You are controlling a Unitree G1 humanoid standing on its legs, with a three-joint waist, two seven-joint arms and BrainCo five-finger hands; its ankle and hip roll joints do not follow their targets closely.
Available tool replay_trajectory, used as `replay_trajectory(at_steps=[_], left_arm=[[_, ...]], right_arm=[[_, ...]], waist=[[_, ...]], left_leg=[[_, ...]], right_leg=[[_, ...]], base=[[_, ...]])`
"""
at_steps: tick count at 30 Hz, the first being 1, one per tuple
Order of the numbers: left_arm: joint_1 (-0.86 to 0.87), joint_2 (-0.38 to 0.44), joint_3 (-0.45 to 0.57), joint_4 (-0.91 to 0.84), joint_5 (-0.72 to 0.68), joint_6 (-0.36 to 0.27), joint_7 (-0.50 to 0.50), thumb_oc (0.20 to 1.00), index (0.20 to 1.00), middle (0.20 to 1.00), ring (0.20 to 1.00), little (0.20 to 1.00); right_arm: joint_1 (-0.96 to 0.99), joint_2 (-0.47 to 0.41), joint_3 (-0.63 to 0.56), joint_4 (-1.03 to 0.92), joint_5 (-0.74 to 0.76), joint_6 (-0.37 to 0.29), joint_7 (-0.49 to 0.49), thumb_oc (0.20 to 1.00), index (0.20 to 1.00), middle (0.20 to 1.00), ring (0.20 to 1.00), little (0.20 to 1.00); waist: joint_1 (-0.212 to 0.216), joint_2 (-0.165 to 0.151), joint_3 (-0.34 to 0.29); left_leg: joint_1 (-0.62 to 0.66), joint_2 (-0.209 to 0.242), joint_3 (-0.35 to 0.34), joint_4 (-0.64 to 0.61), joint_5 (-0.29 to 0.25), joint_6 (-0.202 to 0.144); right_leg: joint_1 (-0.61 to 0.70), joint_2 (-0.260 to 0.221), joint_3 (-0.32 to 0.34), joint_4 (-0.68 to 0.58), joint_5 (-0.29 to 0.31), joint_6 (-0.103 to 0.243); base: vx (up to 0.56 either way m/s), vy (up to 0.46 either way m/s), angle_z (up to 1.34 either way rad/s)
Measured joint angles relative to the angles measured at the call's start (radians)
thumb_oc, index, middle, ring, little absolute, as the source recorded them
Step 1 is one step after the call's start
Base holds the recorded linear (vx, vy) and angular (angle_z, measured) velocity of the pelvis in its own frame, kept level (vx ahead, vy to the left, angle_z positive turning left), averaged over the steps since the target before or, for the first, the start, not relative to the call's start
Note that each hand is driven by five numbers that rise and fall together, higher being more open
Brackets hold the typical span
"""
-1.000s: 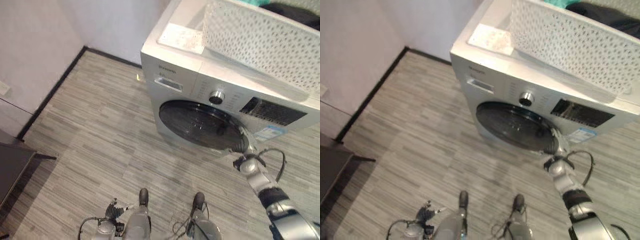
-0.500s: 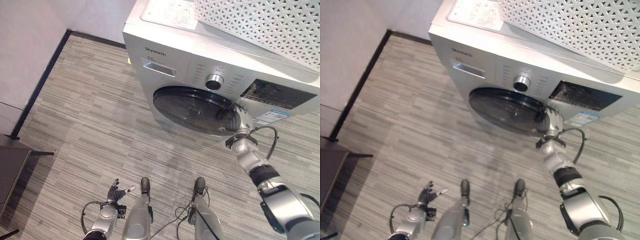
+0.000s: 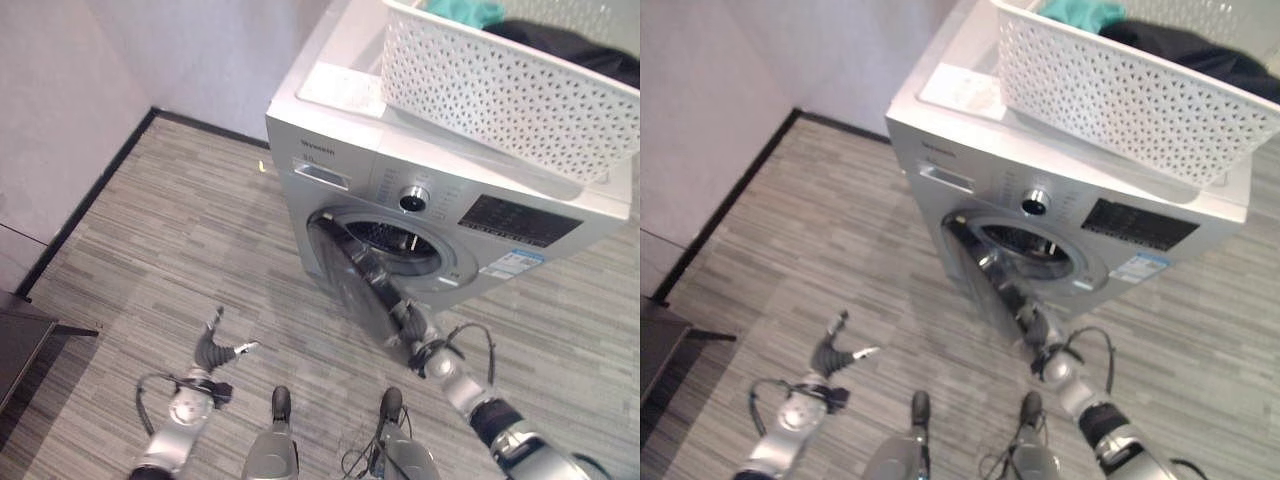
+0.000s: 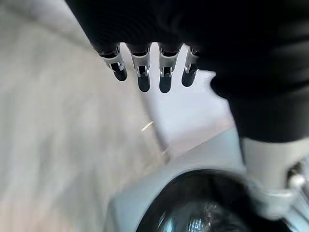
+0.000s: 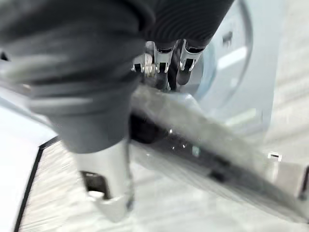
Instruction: Grab the laundry basket,head to the washer,open it,put in the laundry and shut it.
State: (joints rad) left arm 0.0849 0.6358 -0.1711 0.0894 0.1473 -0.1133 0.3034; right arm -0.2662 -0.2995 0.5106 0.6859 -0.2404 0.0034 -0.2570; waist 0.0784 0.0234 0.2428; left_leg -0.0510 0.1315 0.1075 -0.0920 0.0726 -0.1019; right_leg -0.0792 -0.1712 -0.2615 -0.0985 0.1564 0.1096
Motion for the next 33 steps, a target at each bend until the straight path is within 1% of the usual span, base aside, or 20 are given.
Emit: replay_trajectory(at_steps=[1,3,5,6,7,8,10,12,14,16,17,18,20,21,23,24,27,28,30,33], left_arm=[[0.003,0.070,0.035,-0.102,0.082,-0.016,0.009,1.000,1.000,1.000,1.000,1.000],[-0.022,0.145,0.106,-0.231,0.192,-0.044,0.030,1.000,1.000,1.000,1.000,1.000],[-0.024,0.141,0.159,-0.320,0.227,-0.056,0.027,1.000,1.000,1.000,1.000,1.000],[-0.007,0.123,0.177,-0.398,0.204,-0.057,-0.010,1.000,1.000,1.000,1.000,1.000],[0.006,0.076,0.203,-0.456,0.133,-0.060,-0.049,1.000,1.000,1.000,1.000,1.000],[-0.024,0.006,0.192,-0.507,-0.027,-0.060,-0.099,1.000,1.000,1.000,1.000,1.000],[-0.079,0.033,0.176,-0.511,-0.180,-0.053,-0.175,1.000,1.000,1.000,1.000,1.000],[-0.129,0.056,0.144,-0.516,-0.269,-0.053,-0.218,1.000,1.000,1.000,1.000,1.000],[-0.213,0.092,0.065,-0.537,-0.434,-0.053,-0.280,1.000,1.000,1.000,1.000,1.000],[-0.265,0.092,0.000,-0.552,-0.535,-0.057,-0.315,1.000,1.000,1.000,1.000,1.000],[-0.340,0.089,-0.080,-0.555,-0.587,-0.052,-0.318,1.000,1.000,1.000,1.000,1.000],[-0.374,0.069,-0.108,-0.562,-0.601,-0.052,-0.327,1.000,1.000,1.000,1.000,1.000],[-0.436,0.021,-0.150,-0.561,-0.621,-0.054,-0.323,1.000,1.000,1.000,1.000,1.000],[-0.491,-0.025,-0.187,-0.548,-0.621,-0.053,-0.324,1.000,1.000,1.000,1.000,1.000],[-0.511,-0.060,-0.198,-0.528,-0.620,-0.052,-0.324,1.000,1.000,1.000,1.000,1.000],[-0.511,-0.073,-0.198,-0.516,-0.617,-0.053,-0.320,1.000,1.000,1.000,1.000,1.000],[-0.507,-0.119,-0.201,-0.484,-0.608,-0.050,-0.310,1.000,1.000,1.000,1.000,1.000],[-0.495,-0.131,-0.205,-0.478,-0.607,-0.050,-0.304,1.000,1.000,1.000,1.000,1.000],[-0.481,-0.158,-0.209,-0.459,-0.599,-0.050,-0.295,1.000,1.000,1.000,1.000,1.000],[-0.472,-0.184,-0.246,-0.424,-0.598,-0.048,-0.276,1.000,1.000,1.000,1.000,1.000]], right_arm=[[0.016,0.005,0.001,0.007,0.001,-0.010,0.002,1.000,1.000,1.000,1.000,1.000],[0.029,0.017,0.004,0.033,0.001,-0.022,0.012,1.000,1.000,1.000,1.000,1.000],[0.038,0.027,0.004,0.048,0.001,-0.027,0.032,1.000,1.000,1.000,1.000,1.000],[0.049,0.031,-0.001,0.056,0.000,-0.027,0.042,1.000,1.000,1.000,1.000,1.000],[0.043,0.035,-0.003,0.082,-0.001,-0.029,0.048,1.000,1.000,1.000,1.000,1.000],[0.042,0.038,-0.005,0.118,-0.001,-0.027,0.051,1.000,1.000,1.000,1.000,1.000],[0.038,0.037,-0.006,0.140,-0.003,-0.014,0.085,1.000,1.000,1.000,1.000,1.000],[0.036,0.035,-0.017,0.171,-0.006,0.009,0.100,1.000,1.000,1.000,1.000,1.000],[0.058,0.027,-0.022,0.217,-0.009,0.026,0.110,1.000,1.000,1.000,1.000,1.000],[0.077,0.028,-0.017,0.245,-0.009,0.040,0.117,1.000,1.000,1.000,1.000,1.000],[0.095,0.028,-0.019,0.261,-0.008,0.040,0.124,1.000,1.000,1.000,1.000,1.000],[0.098,0.038,-0.017,0.269,0.001,0.041,0.129,1.000,1.000,1.000,1.000,1.000],[0.101,0.035,-0.019,0.279,0.019,0.041,0.131,1.000,1.000,1.000,1.000,1.000],[0.103,0.048,-0.016,0.280,0.056,0.040,0.150,1.000,1.000,1.000,1.000,1.000],[0.105,0.052,0.001,0.285,0.091,0.039,0.174,1.000,1.000,1.000,1.000,1.000],[0.101,0.081,0.008,0.307,0.114,0.038,0.184,1.000,1.000,1.000,1.000,1.000],[0.045,0.114,0.064,0.361,0.115,0.038,0.195,1.000,1.000,1.000,1.000,1.000],[0.022,0.151,0.071,0.382,0.118,0.052,0.185,1.000,1.000,1.000,1.000,1.000],[-0.016,0.169,0.095,0.414,0.127,0.058,0.183,1.000,1.000,1.000,1.000,1.000],[-0.061,0.209,0.101,0.444,0.191,0.057,0.169,1.000,1.000,1.000,1.000,1.000]], waist=[[0.009,0.002,-0.004],[0.024,0.000,-0.023],[0.025,0.003,-0.046],[0.025,0.004,-0.050],[0.024,0.004,-0.054],[0.027,0.010,-0.067],[0.028,0.014,-0.086],[0.027,0.019,-0.096],[0.025,0.026,-0.101],[0.018,0.027,-0.102],[0.019,0.025,-0.109],[0.005,0.022,-0.111],[-0.002,0.025,-0.114],[-0.016,0.025,-0.115],[-0.023,0.027,-0.116],[-0.024,0.030,-0.123],[-0.007,0.035,-0.127],[0.008,0.039,-0.130],[0.028,0.042,-0.133],[0.051,0.049,-0.144]], left_leg=[[0.002,-0.002,-0.002,0.000,0.000,0.000],[0.004,-0.003,-0.007,0.000,0.001,-0.001],[0.002,-0.002,-0.011,0.000,0.001,-0.001],[0.004,-0.001,-0.013,0.000,0.001,-0.001],[0.005,-0.002,-0.013,0.000,0.002,-0.002],[0.007,-0.004,-0.018,0.000,0.004,-0.004],[0.017,0.003,-0.019,0.000,0.004,-0.005],[0.017,0.002,-0.019,0.000,0.004,-0.005],[0.020,0.000,-0.021,0.000,0.004,-0.006],[0.033,0.000,-0.019,0.000,0.004,-0.006],[0.033,0.001,-0.020,0.000,0.004,-0.006],[0.034,0.001,-0.017,0.000,0.004,-0.006],[0.034,0.000,-0.019,0.000,0.004,-0.006],[0.041,0.001,-0.015,0.000,0.004,-0.006],[0.052,0.003,-0.015,0.000,0.004,-0.006],[0.053,0.006,-0.016,0.000,0.002,-0.006],[0.051,0.008,-0.016,0.000,0.003,-0.007],[0.050,0.008,-0.017,0.000,0.003,-0.007],[0.046,0.007,-0.016,0.000,0.003,-0.007],[0.003,0.007,-0.036,0.000,0.013,-0.010]], right_leg=[[0.004,-0.001,-0.002,0.000,0.001,0.000],[0.008,-0.003,-0.003,0.000,0.002,0.001],[0.008,-0.005,-0.008,0.000,0.000,0.001],[0.011,-0.004,-0.011,0.000,0.000,0.002],[0.012,-0.003,-0.014,0.000,0.000,0.001],[0.021,-0.002,-0.022,0.000,0.001,0.001],[0.031,0.003,-0.024,0.000,-0.005,0.000],[0.032,0.003,-0.024,0.000,-0.007,-0.002],[0.037,0.002,-0.025,0.000,-0.006,-0.002],[0.048,0.002,-0.024,0.000,-0.006,-0.001],[0.049,0.003,-0.024,0.000,-0.008,0.000],[0.046,0.004,-0.022,0.000,-0.008,-0.001],[0.049,0.003,-0.023,0.000,-0.008,-0.001],[0.050,0.004,-0.022,0.000,-0.005,-0.002],[0.061,0.006,-0.022,0.001,-0.005,-0.002],[0.064,0.009,-0.023,0.000,-0.007,-0.002],[0.061,0.011,-0.022,0.000,-0.007,-0.004],[0.062,0.011,-0.024,0.000,-0.008,-0.005],[0.057,0.009,-0.025,0.000,-0.007,-0.006],[0.024,0.009,-0.031,0.000,-0.002,-0.011]], base=[[0.00,-0.028,0.05],[0.02,-0.033,0.06],[0.05,-0.049,0.05],[0.02,-0.047,0.03],[0.08,-0.043,0.11],[0.03,-0.008,0.12],[0.05,-0.011,0.06],[0.05,-0.011,0.00],[0.05,-0.014,0.03],[0.04,-0.017,-0.01],[0.02,-0.012,-0.06],[0.00,0.000,0.00],[0.02,-0.004,-0.04],[0.03,-0.006,-0.08],[0.03,0.001,-0.02],[0.01,0.010,0.04],[-0.02,0.013,0.00],[-0.07,0.051,-0.01],[-0.09,0.030,-0.01],[-0.08,0.013,0.14]])
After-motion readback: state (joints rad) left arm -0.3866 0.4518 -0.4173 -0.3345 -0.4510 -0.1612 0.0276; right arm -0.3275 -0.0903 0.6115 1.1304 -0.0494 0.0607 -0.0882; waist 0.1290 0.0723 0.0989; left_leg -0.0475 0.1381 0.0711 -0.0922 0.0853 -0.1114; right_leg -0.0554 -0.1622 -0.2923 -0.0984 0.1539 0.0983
